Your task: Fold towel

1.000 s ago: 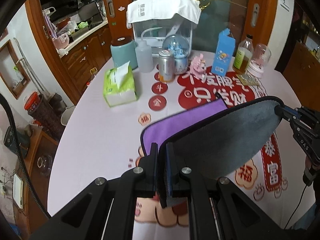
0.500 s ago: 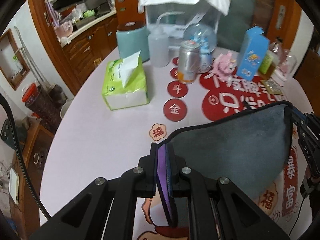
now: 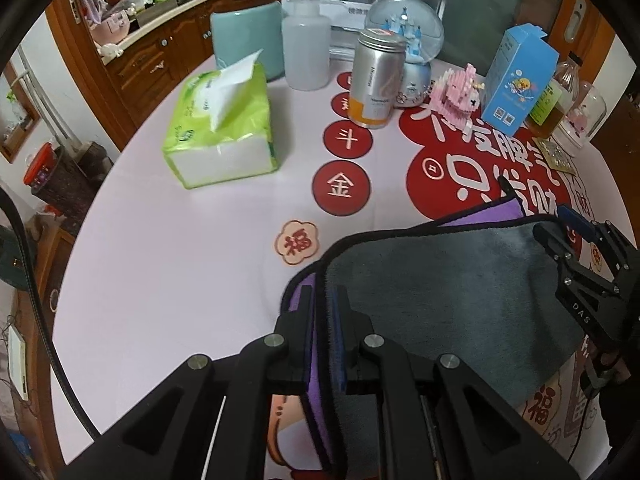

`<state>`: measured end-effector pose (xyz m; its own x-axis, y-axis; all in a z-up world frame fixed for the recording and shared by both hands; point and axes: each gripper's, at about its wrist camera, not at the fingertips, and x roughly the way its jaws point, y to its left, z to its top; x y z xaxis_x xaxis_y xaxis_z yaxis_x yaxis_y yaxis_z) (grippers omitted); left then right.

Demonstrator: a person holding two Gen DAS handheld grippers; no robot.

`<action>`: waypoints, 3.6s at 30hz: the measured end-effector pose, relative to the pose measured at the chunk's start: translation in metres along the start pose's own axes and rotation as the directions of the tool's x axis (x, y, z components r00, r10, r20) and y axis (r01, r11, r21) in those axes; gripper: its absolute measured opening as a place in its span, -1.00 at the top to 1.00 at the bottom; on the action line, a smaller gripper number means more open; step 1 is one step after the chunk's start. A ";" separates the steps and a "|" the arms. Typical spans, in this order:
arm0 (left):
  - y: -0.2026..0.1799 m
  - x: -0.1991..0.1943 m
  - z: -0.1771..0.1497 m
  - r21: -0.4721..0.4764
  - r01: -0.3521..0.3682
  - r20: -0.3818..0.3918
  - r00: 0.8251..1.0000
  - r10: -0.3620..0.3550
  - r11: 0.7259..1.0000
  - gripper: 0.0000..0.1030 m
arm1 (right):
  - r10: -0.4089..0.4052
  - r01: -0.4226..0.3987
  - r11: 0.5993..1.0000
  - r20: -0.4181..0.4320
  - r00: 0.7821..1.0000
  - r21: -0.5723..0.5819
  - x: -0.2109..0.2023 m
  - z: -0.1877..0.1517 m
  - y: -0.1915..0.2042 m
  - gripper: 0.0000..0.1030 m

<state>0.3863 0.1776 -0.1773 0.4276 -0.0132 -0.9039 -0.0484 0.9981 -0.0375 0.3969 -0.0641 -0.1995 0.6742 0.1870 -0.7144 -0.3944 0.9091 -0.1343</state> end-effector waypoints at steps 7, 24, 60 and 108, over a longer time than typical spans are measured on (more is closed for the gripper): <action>-0.012 -0.008 0.001 0.009 0.023 0.014 1.000 -0.023 1.000 0.77 | -0.007 0.007 0.999 0.004 1.000 0.047 -0.008 0.001 -0.010 -0.20; -0.045 -0.103 -0.030 0.058 0.053 0.146 0.987 -0.061 0.997 0.38 | -0.074 0.061 0.989 0.094 0.993 0.138 -0.121 -0.005 -0.029 -0.56; -0.139 -0.242 -0.247 0.155 0.146 0.138 0.976 -0.167 0.977 -0.78 | -0.046 0.100 0.923 -0.151 0.987 0.370 -0.359 -0.200 0.008 -0.65; -0.174 -0.318 -0.276 0.147 -0.003 0.322 0.946 -0.045 0.989 -0.99 | -0.098 0.116 0.839 -0.062 0.993 0.531 -0.447 -0.182 0.032 -1.00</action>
<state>0.0092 -0.0085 -0.0007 0.6973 -0.0385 -0.7157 0.0836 0.9961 0.0278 -0.0307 -0.1865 -0.0096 0.6696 0.0737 -0.7391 0.0789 0.9824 0.1695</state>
